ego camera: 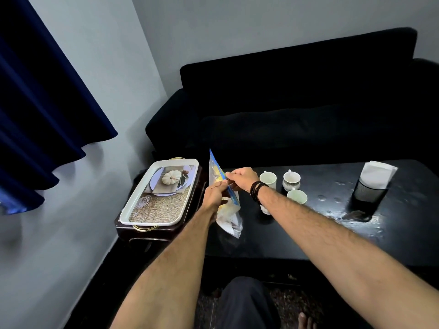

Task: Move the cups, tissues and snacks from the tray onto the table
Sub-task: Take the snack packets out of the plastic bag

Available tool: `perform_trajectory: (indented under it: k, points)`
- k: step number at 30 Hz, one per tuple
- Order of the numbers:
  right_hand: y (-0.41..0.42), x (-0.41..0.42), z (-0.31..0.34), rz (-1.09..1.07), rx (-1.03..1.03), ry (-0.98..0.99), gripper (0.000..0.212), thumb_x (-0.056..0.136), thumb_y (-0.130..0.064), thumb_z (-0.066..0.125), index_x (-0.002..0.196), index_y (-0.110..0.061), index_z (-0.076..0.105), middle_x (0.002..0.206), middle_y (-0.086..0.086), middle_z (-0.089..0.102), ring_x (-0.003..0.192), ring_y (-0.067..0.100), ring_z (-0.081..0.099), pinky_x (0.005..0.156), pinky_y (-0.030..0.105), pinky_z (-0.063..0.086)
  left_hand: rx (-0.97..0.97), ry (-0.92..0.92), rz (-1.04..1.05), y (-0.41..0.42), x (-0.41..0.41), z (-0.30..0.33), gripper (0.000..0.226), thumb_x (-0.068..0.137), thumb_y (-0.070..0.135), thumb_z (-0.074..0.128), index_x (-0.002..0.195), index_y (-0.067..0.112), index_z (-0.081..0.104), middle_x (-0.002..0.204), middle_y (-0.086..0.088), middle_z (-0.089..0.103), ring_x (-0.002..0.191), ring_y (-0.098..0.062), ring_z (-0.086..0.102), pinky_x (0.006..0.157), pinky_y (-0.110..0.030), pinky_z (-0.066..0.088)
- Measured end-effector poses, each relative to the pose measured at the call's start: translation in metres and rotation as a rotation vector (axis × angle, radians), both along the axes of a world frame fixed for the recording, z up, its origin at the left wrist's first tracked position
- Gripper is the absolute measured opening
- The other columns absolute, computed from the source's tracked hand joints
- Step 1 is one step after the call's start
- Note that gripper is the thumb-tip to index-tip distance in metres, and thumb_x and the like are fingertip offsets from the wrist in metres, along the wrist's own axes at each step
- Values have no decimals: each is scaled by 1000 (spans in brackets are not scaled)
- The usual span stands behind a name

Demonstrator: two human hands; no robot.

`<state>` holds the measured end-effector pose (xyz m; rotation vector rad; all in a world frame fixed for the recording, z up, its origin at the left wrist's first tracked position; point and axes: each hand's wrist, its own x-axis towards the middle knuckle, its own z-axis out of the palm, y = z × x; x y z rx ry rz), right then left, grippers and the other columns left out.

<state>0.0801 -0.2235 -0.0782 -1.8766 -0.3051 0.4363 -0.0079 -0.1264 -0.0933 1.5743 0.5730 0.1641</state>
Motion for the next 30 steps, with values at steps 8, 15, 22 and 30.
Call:
perform_trajectory:
  k: [8, 15, 22, 30]
  points:
    - [-8, 2, -1, 20, -46, -69, 22, 77, -33, 80, 86, -12, 80, 76, 0, 75, 56, -1, 63, 43, 6, 42, 69, 8, -50, -4, 10, -3, 31, 105, 23, 39, 88, 12, 63, 87, -7, 66, 75, -14, 54, 72, -30, 46]
    - [1, 4, -1, -21, -137, -211, 11, 78, -13, 69, 80, -9, 79, 82, 9, 77, 77, 19, 73, 76, 32, 61, 155, 37, 124, 0, 16, -6, 32, 91, 21, 51, 73, 2, 69, 75, -11, 68, 69, -21, 58, 66, -36, 47]
    - [7, -10, -7, 82, -84, -190, 16, 84, -21, 71, 72, -11, 73, 69, 8, 72, 59, 16, 70, 71, 37, 62, 548, 171, 73, 25, 22, 0, 27, 100, 31, 46, 82, 11, 53, 87, -10, 61, 74, -22, 60, 66, -32, 47]
    - [7, -10, -1, 187, -245, -275, 26, 90, -20, 59, 65, -11, 61, 64, 8, 67, 51, 18, 64, 55, 31, 56, 588, 162, -63, 26, 12, 0, 27, 101, 23, 44, 79, 9, 50, 82, -12, 56, 70, -21, 51, 62, -31, 40]
